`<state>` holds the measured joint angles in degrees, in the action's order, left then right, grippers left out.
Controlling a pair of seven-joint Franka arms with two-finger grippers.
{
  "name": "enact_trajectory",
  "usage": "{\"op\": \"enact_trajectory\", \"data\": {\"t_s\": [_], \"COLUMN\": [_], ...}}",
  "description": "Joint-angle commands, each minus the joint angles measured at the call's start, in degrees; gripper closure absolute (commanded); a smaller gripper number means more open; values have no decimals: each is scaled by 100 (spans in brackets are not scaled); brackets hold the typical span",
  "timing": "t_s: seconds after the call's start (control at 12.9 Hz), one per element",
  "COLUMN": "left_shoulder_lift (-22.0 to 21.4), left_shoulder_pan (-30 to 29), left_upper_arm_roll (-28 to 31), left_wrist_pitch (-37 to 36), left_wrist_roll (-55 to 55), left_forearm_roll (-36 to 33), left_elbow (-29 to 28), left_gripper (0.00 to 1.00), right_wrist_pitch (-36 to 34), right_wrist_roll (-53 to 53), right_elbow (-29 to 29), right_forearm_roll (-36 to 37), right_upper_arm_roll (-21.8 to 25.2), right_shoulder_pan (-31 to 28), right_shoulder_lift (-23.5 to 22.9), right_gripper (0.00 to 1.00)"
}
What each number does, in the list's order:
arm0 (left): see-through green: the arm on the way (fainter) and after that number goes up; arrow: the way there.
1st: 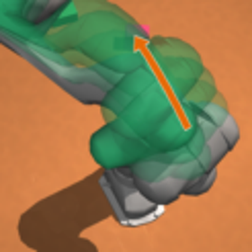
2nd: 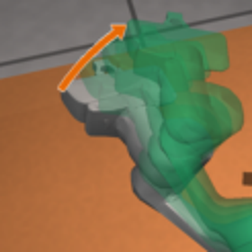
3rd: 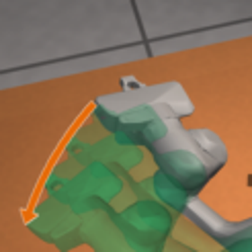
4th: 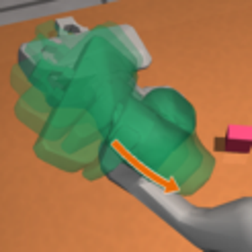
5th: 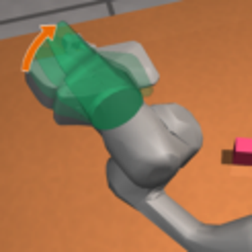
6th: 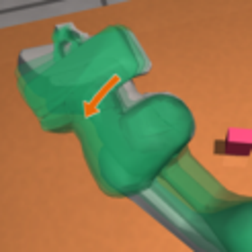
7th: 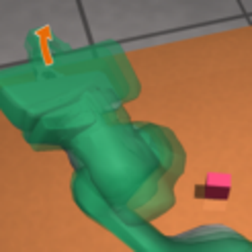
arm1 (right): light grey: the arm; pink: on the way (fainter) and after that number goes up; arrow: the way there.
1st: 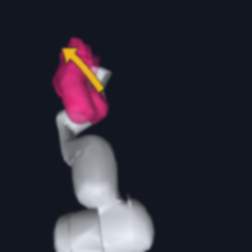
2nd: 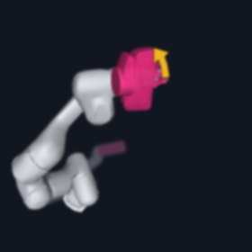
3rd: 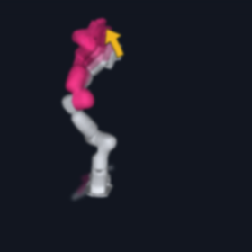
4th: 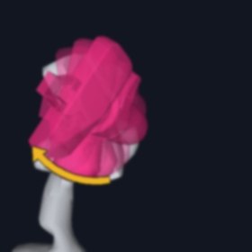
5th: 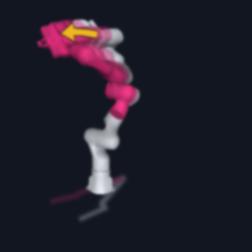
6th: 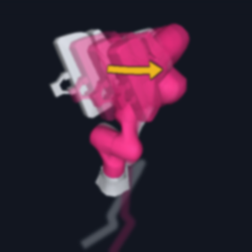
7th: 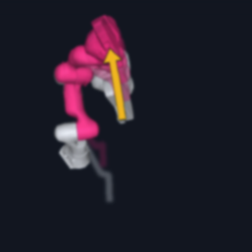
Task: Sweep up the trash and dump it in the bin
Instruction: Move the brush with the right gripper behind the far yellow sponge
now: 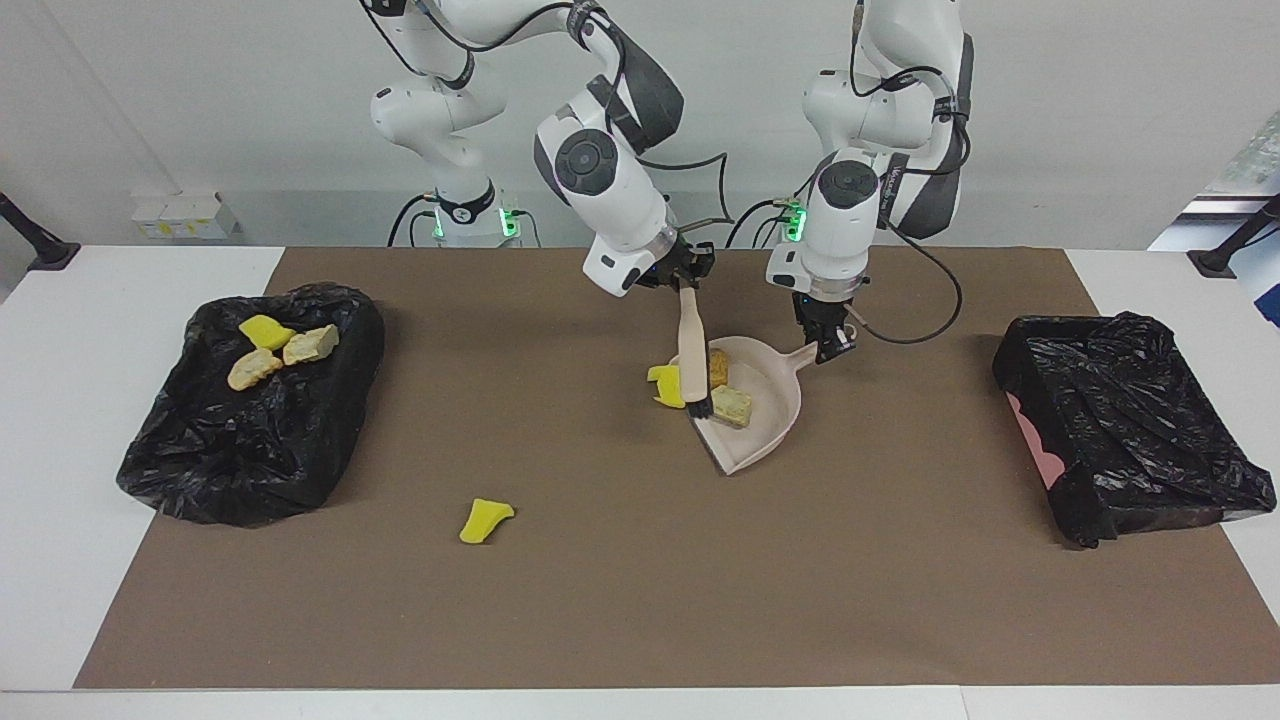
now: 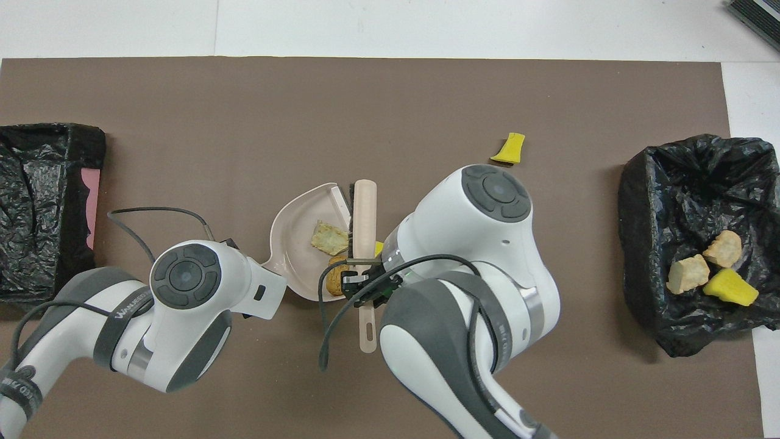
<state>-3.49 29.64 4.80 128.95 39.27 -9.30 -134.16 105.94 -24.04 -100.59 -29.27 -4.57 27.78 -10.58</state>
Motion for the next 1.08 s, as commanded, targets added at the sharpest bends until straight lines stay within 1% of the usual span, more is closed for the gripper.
{"op": "enact_trajectory", "data": {"t_s": [0.0,0.31,0.62,0.7,0.77,0.93,1.01], "left_shoulder_lift": [-46,24,77,85,86,86,86], "left_shoulder_pan": [-37,-37,-37,-29,-29,-37,-29], "left_upper_arm_roll": [-22,-22,-31,-23,-22,-22,-31], "left_wrist_pitch": [183,218,218,236,245,236,236], "left_wrist_roll": [-165,-244,-323,-315,-315,-323,-323], "left_forearm_roll": [-81,-63,-54,-54,-54,-54,-54], "left_elbow": [-93,-93,-67,-66,-66,-66,-66], "left_gripper": [100,100,100,100,100,100,100], "right_wrist_pitch": [-152,-380,-626,-784,-803,-716,-628], "right_wrist_roll": [75,180,549,889,1232,1821,2242], "right_elbow": [93,84,75,84,75,93,110], "right_forearm_roll": [61,1140,2501,2957,3362,4065,4565], "right_upper_arm_roll": [-9,-18,-18,-18,-18,-18,-18], "right_shoulder_pan": [-343,-948,-1617,-1827,-1908,-2118,-2154], "right_shoulder_lift": [-49,-111,-155,-198,-242,-426,-619], "right_gripper": [100,100,100,100,100,100,100]}}
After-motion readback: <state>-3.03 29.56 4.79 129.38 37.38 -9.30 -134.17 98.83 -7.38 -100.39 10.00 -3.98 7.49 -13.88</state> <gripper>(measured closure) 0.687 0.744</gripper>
